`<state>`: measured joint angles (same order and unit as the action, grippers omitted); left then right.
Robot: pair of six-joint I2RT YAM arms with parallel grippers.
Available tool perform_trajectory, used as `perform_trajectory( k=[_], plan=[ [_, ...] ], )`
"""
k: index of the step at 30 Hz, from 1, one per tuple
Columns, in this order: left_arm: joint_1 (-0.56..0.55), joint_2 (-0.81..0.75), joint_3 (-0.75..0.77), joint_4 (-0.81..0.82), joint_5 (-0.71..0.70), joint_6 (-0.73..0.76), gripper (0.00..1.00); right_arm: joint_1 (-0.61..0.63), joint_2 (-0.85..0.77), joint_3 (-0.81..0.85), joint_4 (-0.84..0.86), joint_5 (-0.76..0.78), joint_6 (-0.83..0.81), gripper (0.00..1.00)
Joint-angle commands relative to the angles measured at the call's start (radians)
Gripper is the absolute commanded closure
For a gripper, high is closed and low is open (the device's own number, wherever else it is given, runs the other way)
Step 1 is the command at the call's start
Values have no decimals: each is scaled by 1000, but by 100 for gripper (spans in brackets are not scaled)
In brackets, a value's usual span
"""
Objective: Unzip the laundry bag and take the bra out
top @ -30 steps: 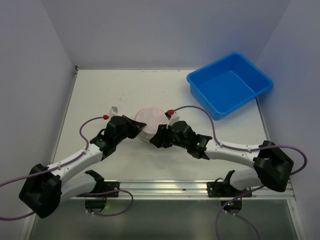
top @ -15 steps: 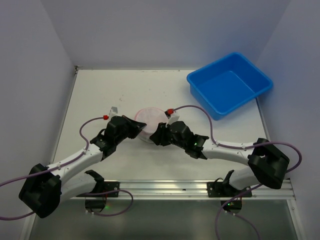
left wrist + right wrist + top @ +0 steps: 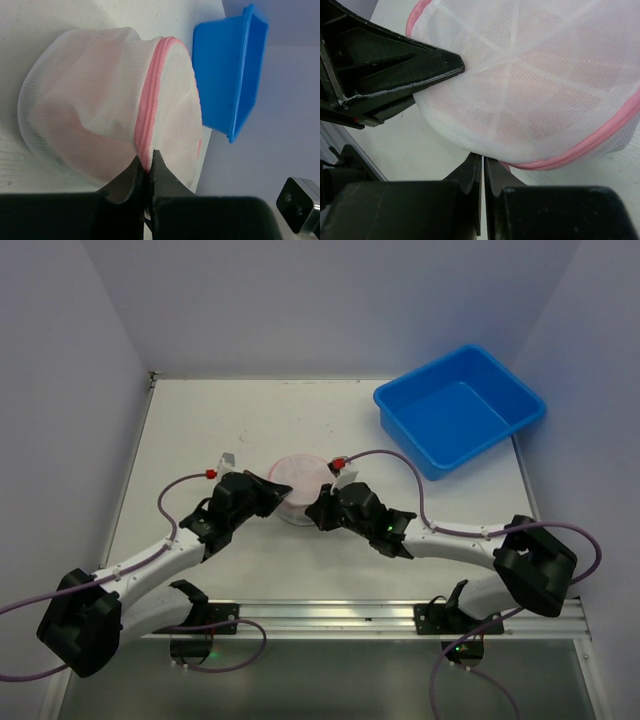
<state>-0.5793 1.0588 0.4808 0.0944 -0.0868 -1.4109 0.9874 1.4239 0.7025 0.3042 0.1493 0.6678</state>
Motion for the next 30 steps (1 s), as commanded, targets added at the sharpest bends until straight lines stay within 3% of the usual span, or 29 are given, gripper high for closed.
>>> perform_trajectory(
  k=[1, 10, 14, 21, 25, 30],
  plan=[
    [4, -25, 51, -10, -36, 91, 100, -6, -81, -11, -8, 70, -89, 100],
    [104, -14, 61, -145, 28, 355, 100, -191, -327, -86, -272, -5, -226, 100],
    [148, 13, 58, -140, 151, 463, 100, -286, -349, -74, -381, -4, -270, 100],
    [205, 222, 232, -128, 343, 671, 99, -244, -275, -28, -343, -190, -255, 100],
    [208, 340, 401, -166, 416, 728, 97, -179, -214, 15, -312, -186, -226, 100],
    [208, 337, 430, -214, 400, 786, 96, -178, -207, 40, -287, -168, -200, 65]
  ],
)
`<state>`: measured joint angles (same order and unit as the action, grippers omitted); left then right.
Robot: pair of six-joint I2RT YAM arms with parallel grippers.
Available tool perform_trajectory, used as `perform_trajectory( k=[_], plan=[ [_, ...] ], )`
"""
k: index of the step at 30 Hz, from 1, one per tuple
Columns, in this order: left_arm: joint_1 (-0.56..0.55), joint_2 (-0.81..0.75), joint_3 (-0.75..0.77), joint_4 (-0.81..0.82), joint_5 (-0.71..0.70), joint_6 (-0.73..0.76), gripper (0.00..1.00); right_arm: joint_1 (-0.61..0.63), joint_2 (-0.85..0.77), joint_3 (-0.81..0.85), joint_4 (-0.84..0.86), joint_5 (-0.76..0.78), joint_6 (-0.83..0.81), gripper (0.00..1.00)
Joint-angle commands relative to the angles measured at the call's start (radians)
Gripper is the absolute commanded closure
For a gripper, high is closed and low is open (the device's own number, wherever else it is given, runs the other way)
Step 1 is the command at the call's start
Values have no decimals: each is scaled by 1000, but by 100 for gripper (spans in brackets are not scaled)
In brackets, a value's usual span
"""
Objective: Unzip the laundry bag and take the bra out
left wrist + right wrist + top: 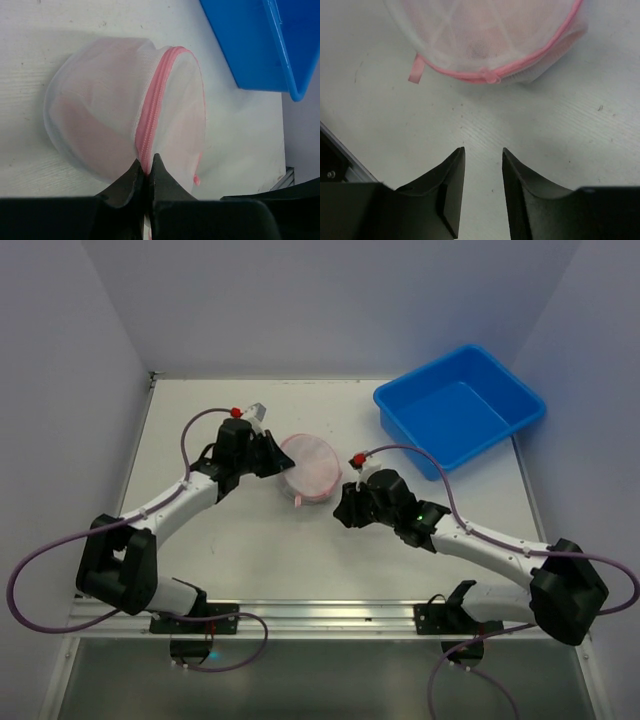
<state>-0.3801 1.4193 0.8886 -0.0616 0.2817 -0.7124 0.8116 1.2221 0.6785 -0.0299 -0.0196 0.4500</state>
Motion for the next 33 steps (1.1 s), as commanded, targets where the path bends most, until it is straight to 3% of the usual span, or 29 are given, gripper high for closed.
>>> perform_trajectory(
  k=[1, 2, 3, 18, 28, 30, 33],
  plan=[
    [9, -36, 12, -58, 27, 91, 96, -2, -3, 76, 45, 13, 29, 61],
    [9, -43, -6, -58, 27, 99, 96, -2, -1, 82, 47, 21, 56, 53],
    [9, -48, -16, -57, 31, 102, 96, -2, 5, 98, 47, 42, 74, 51],
    [9, -91, -46, -46, 51, 99, 97, 29, 255, 193, 71, 159, 225, 51],
    [9, -111, -48, -78, 34, 128, 97, -23, 50, 12, -96, 271, 182, 54],
    [9, -112, -43, -87, 34, 136, 97, -23, 21, -9, -108, 233, 161, 54],
    [9, -117, -39, -86, 54, 139, 97, -22, -24, -48, 7, 103, 89, 53]
  ],
)
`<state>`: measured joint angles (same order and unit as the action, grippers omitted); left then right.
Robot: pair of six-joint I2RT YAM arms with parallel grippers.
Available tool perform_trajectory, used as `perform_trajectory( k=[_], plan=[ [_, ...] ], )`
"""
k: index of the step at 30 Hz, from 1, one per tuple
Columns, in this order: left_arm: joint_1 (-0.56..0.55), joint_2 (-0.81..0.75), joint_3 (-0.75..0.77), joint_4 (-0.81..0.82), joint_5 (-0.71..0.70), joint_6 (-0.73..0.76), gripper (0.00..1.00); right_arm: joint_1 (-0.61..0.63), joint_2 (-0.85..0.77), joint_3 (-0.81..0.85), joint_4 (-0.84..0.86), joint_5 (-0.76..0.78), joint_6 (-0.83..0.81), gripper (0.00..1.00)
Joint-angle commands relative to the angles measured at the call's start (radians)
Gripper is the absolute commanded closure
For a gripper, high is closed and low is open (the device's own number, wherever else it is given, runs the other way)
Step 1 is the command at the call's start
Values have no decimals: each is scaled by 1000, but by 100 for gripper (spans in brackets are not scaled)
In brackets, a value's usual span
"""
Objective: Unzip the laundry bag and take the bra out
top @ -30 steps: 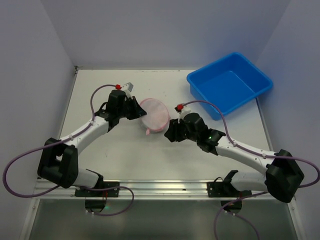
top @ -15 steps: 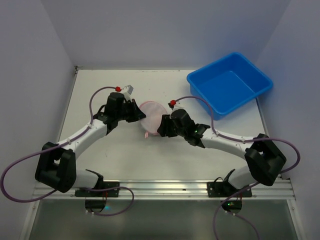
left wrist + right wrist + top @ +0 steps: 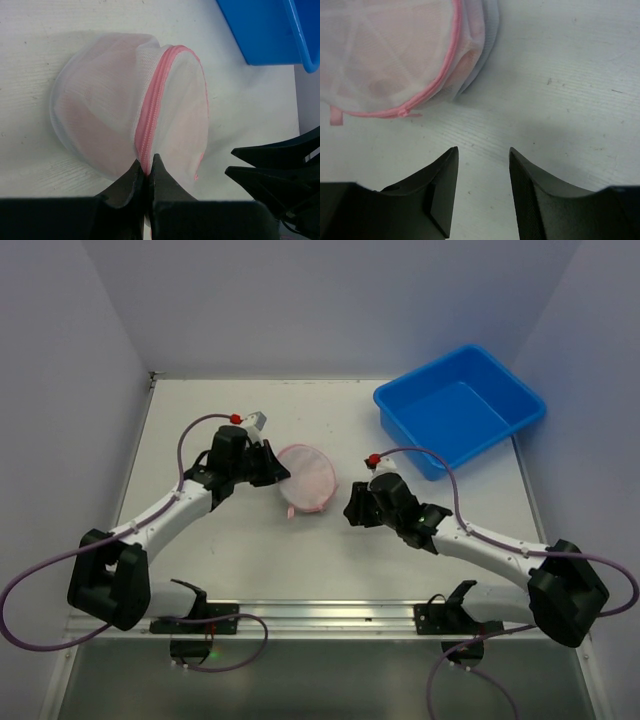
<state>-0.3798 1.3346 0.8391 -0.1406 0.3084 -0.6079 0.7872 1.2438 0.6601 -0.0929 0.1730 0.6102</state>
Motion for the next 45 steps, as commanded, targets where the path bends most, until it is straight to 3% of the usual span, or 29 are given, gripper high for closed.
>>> perform_trajectory(
  k=[1, 6, 13, 26, 32, 35, 41, 45],
  plan=[
    [9, -34, 11, -7, 32, 33, 97, 4, -49, -30, 125, -128, -101, 52],
    [9, -43, 12, -16, 37, 22, 97, 26, 19, -30, 306, -314, -181, 44],
    [9, -54, 15, -16, 63, 11, 97, 23, 155, -40, 550, -421, -270, 39],
    [9, -52, 15, -17, 80, 17, 97, 11, 278, -31, 639, -445, -306, 44],
    [9, -52, 8, -24, 81, 28, 98, -11, 269, -57, 680, -460, -308, 54],
    [9, -52, 8, -25, 81, 28, 98, -16, 266, -62, 679, -451, -310, 66],
    [9, -51, 23, -51, 57, 59, 98, -16, 212, -94, 638, -386, -310, 100],
    [10, -35, 43, -76, 31, 86, 98, -16, 149, -111, 544, -311, -306, 100]
  ],
)
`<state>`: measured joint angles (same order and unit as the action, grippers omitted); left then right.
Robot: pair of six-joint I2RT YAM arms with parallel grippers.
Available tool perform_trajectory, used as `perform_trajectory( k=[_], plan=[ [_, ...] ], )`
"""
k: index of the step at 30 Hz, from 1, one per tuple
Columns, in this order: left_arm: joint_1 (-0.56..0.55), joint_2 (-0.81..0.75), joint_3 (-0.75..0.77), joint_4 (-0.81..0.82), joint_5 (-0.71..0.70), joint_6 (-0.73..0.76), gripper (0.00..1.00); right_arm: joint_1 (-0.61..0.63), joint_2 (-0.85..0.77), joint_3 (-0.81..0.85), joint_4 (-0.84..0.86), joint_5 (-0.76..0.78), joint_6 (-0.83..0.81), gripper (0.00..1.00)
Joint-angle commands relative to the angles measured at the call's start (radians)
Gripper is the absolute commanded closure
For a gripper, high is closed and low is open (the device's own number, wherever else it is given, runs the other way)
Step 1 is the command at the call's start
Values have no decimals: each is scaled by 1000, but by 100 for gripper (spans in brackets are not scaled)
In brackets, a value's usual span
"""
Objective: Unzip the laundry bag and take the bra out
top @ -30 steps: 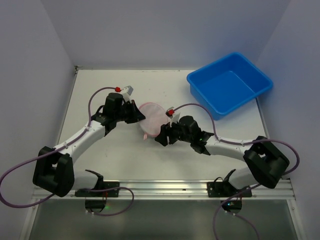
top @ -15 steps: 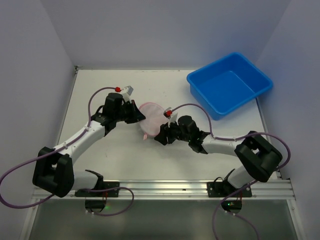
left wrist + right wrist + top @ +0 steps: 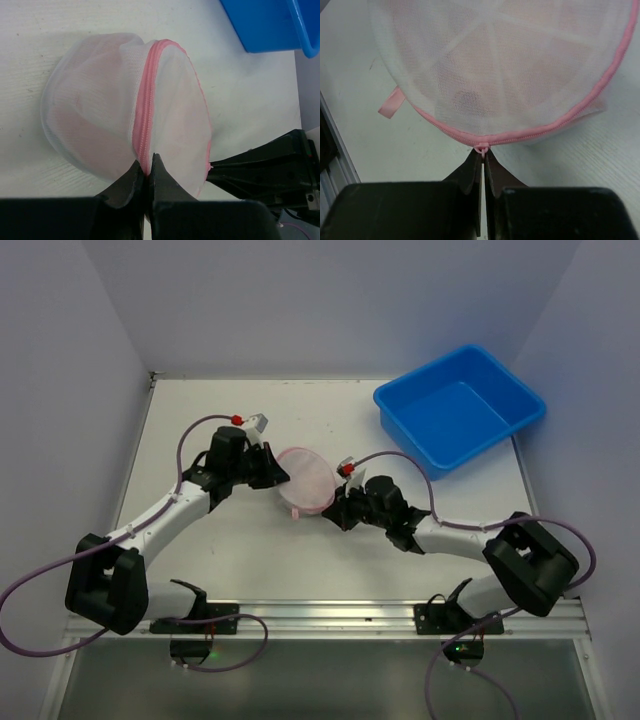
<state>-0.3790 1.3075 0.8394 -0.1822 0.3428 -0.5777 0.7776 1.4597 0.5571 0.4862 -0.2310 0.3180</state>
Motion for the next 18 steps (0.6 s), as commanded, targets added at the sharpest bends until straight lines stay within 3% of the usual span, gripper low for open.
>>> perform_trajectory(
  k=[1, 10, 13, 14, 17, 18],
  plan=[
    [12, -4, 47, -39, -8, 70, 98, -6, -97, -8, -61, 117, -13, 100],
    [42, 78, 137, -69, -28, 168, 96, -6, -183, 7, -234, 200, -5, 100],
    [43, 143, 184, -51, -31, 165, 91, 23, -147, 62, -267, 174, 39, 100],
    [43, 172, 217, -49, -19, 154, 85, 47, -115, 98, -268, 174, 55, 100],
    [43, 168, 199, 12, 41, 50, 53, 93, -49, 194, -285, 190, 133, 100],
    [43, 158, 182, 27, 33, 17, 20, 103, -1, 220, -294, 194, 180, 100]
  ],
)
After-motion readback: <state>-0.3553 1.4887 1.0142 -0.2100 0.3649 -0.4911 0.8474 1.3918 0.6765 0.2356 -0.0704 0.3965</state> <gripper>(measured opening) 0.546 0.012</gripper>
